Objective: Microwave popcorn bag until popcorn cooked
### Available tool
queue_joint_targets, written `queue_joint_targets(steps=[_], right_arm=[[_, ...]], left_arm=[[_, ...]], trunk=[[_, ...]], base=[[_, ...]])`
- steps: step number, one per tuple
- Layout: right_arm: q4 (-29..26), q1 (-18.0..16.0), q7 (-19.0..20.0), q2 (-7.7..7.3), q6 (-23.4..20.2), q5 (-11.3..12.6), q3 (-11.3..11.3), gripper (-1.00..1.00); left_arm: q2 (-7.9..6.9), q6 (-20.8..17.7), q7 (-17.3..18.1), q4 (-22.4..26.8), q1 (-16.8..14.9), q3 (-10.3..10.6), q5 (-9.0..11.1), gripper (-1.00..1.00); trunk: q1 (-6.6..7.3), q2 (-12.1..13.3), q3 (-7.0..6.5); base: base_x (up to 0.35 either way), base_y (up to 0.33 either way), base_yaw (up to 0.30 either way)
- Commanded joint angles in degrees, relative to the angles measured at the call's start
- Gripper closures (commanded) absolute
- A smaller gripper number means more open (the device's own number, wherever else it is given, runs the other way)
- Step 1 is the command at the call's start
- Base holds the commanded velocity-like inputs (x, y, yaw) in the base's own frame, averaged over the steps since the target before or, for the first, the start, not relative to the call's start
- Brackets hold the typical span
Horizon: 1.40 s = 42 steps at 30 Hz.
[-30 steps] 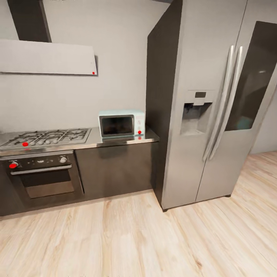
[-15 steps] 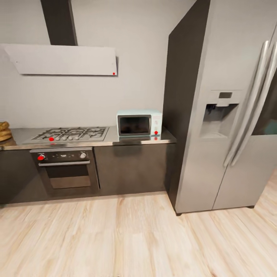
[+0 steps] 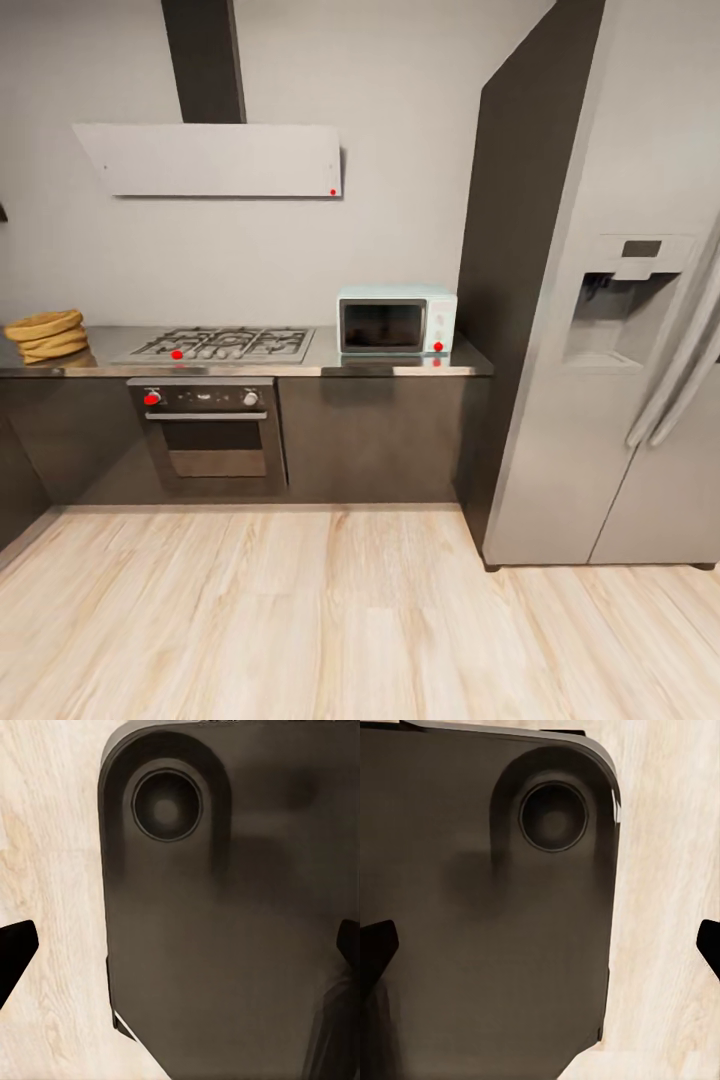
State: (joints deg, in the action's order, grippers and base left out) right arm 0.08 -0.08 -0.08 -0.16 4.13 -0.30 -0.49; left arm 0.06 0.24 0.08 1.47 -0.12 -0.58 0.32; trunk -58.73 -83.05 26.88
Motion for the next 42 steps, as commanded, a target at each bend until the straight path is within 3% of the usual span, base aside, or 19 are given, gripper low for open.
queue_joint_targets(steps=[1, 8, 42], right_arm=[[0.0, 0.0, 0.0, -0.01, 0.2, 0.0, 0.0, -1.0], [0.0, 0.0, 0.0, -0.05, 0.1, 0.0, -0.1, -1.0], [0.0, 0.0, 0.0, -0.1, -0.1, 0.0, -0.1, -1.0]], left_arm=[[0.01, 0.1, 0.0, 0.0, 0.0, 0.0, 0.0, -1.0], [0.02, -0.1, 0.0, 0.0, 0.0, 0.1, 0.0, -1.0], [-0.15, -0.1, -0.1, 0.0, 0.0, 0.1, 0.1, -1.0]], trunk=[[0.0, 0.0, 0.05], [0.0, 0.0, 0.05], [0.0, 0.0, 0.05]], base=[[0.0, 0.0, 0.015], [0.11, 0.0, 0.001], [0.319, 0.0, 0.0]])
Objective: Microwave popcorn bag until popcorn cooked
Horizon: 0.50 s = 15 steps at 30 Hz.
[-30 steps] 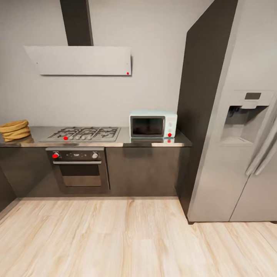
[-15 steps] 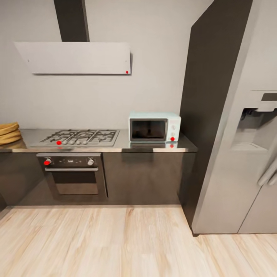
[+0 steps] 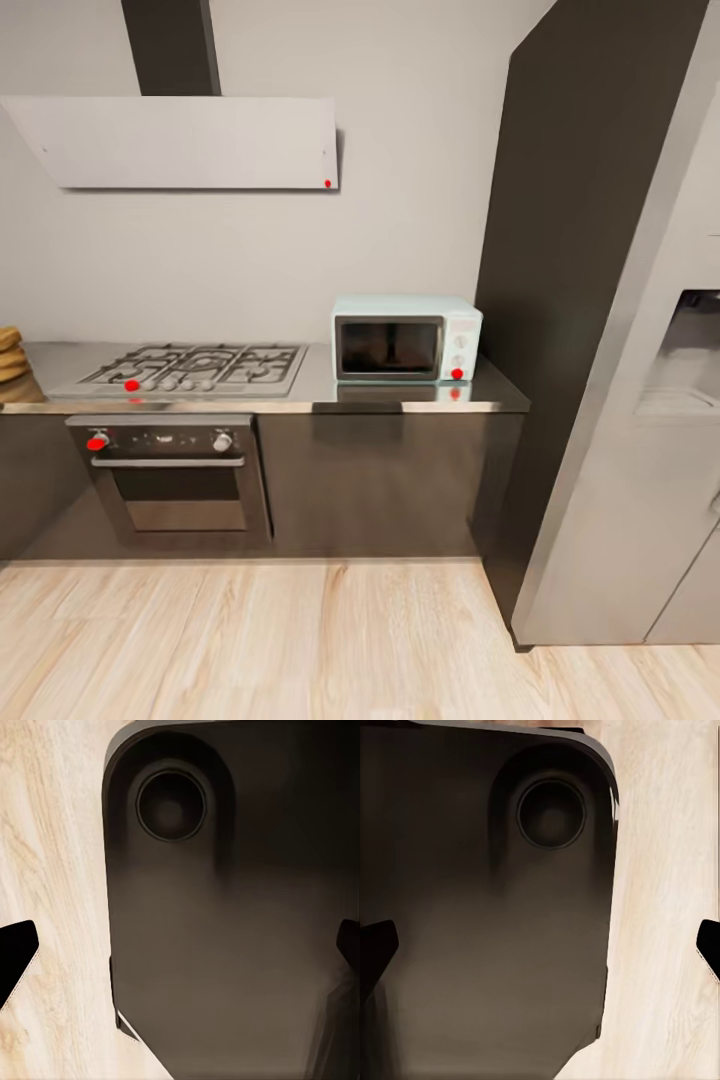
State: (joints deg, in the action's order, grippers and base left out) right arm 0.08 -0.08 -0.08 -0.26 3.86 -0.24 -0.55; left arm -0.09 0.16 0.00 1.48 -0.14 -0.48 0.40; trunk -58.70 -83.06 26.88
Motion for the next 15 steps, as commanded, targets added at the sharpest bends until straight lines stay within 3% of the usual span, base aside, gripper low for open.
queue_joint_targets(steps=[1, 15], right_arm=[[0.0, 0.0, 0.0, 0.0, 0.2, 0.0, -0.1, -1.0], [0.0, 0.0, 0.0, 0.0, 0.2, 0.0, -0.1, -1.0]], left_arm=[[0.0, 0.0, 0.0, 0.0, 0.0, 0.0, 0.0, -1.0], [0.0, 0.0, 0.0, 0.0, 0.0, 0.0, 0.0, -1.0]], trunk=[[-0.03, 0.0, 0.05], [-0.03, 0.0, 0.05]], base=[[0.32, 0.0, 0.0], [0.318, 0.0, 0.0]])
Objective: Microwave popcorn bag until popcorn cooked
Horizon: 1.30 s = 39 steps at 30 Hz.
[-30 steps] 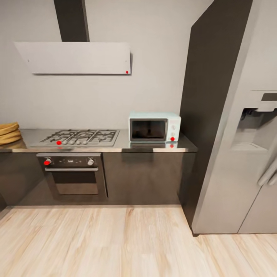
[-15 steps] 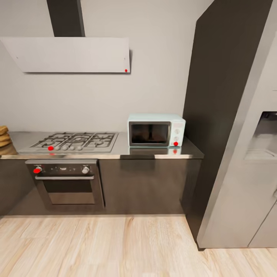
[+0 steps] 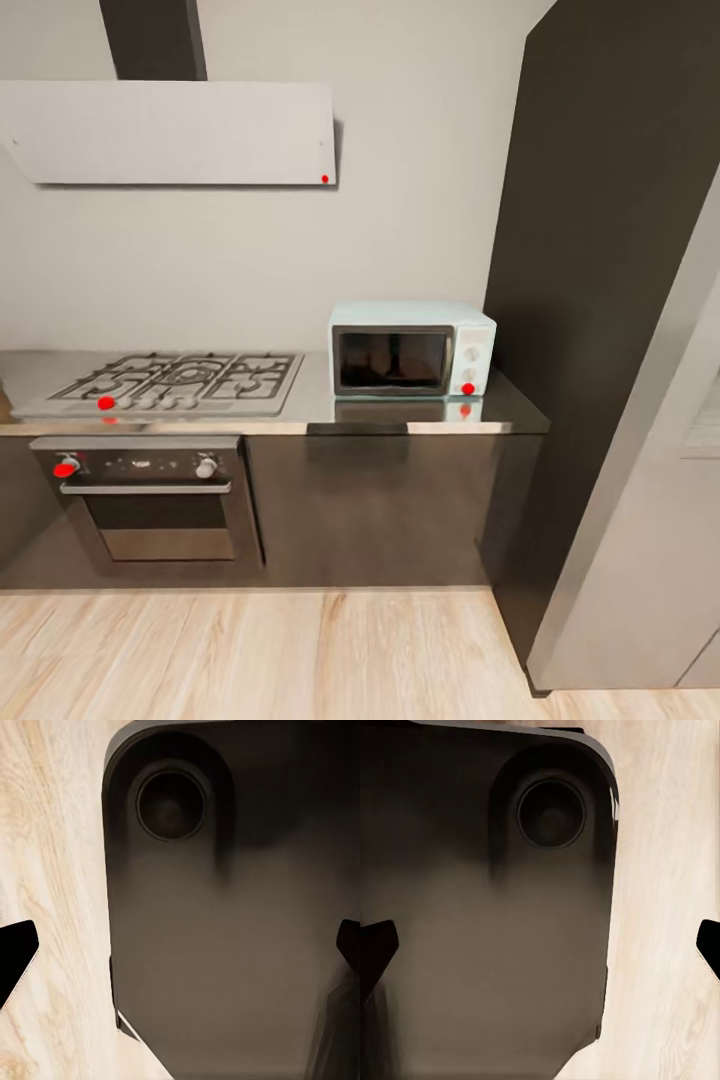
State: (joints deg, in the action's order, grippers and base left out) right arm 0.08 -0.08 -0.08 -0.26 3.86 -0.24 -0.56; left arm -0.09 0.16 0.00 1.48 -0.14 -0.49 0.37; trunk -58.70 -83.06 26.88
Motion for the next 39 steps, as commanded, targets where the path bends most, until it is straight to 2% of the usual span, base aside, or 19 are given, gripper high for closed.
queue_joint_targets(steps=[1, 14, 21, 39], right_arm=[[0.0, 0.0, 0.0, 0.0, 0.2, 0.0, -0.1, -1.0], [0.0, 0.0, 0.0, 0.0, 0.2, 0.0, -0.1, -1.0], [0.0, 0.0, 0.0, 0.0, 0.2, 0.0, -0.1, -1.0], [0.0, 0.0, 0.0, 0.0, 0.3, 0.0, 0.0, -1.0]], left_arm=[[0.0, 0.0, 0.0, 0.0, 0.0, 0.0, 0.0, -1.0], [0.0, 0.0, -0.3, 0.0, 0.0, 0.0, 0.0, -1.0], [0.05, 0.1, -0.3, 0.0, 0.0, 0.0, 0.0, -1.0], [0.0, 0.0, -0.4, 0.0, 0.0, 0.0, 0.0, -1.0]], trunk=[[-0.03, 0.0, 0.05], [-0.03, 0.0, 0.05], [-0.03, 0.0, 0.05], [-0.03, 0.0, 0.05]], base=[[0.313, 0.0, 0.0], [0.289, 0.0, 0.0], [0.026, -0.009, 0.0], [0.064, -0.115, 0.0]])
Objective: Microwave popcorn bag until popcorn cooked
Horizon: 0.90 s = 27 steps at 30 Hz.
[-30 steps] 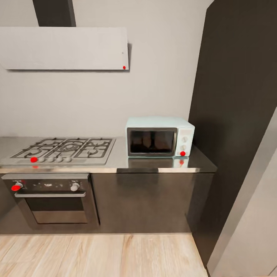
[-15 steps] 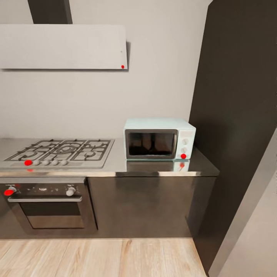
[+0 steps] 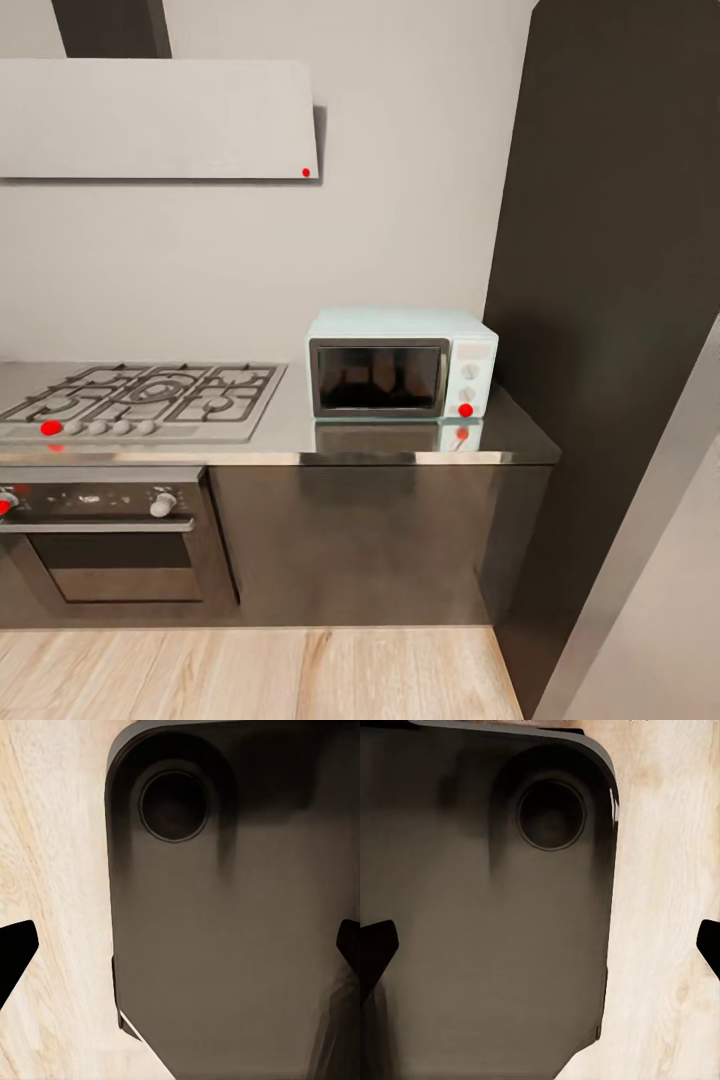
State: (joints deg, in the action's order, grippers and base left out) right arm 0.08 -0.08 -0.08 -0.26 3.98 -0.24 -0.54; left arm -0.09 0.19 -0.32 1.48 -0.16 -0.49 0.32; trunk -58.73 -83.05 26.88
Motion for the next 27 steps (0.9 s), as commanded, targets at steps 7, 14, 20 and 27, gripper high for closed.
queue_joint_targets(steps=[7, 14, 20, 27], right_arm=[[0.0, 0.0, 0.0, 0.0, 0.0, -0.1, -0.2, -1.0], [-7.8, 0.0, 0.8, 0.24, -0.4, -0.7, -1.1, -1.0], [-27.4, 0.0, 0.7, 0.15, -8.9, -0.7, -5.8, -1.0], [-69.8, -0.9, 0.5, 0.21, -32.6, -0.7, -5.7, -1.0]], left_arm=[[0.0, 0.0, -0.1, 0.0, 0.0, 0.0, 0.1, -1.0], [0.0, 0.1, -0.2, 0.0, 0.0, 0.0, 3.7, -1.0], [0.0, 0.1, -0.3, 0.0, 0.0, 0.0, 5.0, -1.0], [0.0, 0.1, -0.3, 0.0, 0.0, 0.0, 5.1, -1.0]], trunk=[[0.0, 0.0, 0.05], [0.0, 0.0, 0.05], [0.0, 0.0, 0.05], [0.0, 0.0, 0.05]], base=[[0.001, -0.001, 0.0], [0.0, 0.0, 0.0], [0.0, 0.0, 0.0], [0.0, 0.0, 0.0]])
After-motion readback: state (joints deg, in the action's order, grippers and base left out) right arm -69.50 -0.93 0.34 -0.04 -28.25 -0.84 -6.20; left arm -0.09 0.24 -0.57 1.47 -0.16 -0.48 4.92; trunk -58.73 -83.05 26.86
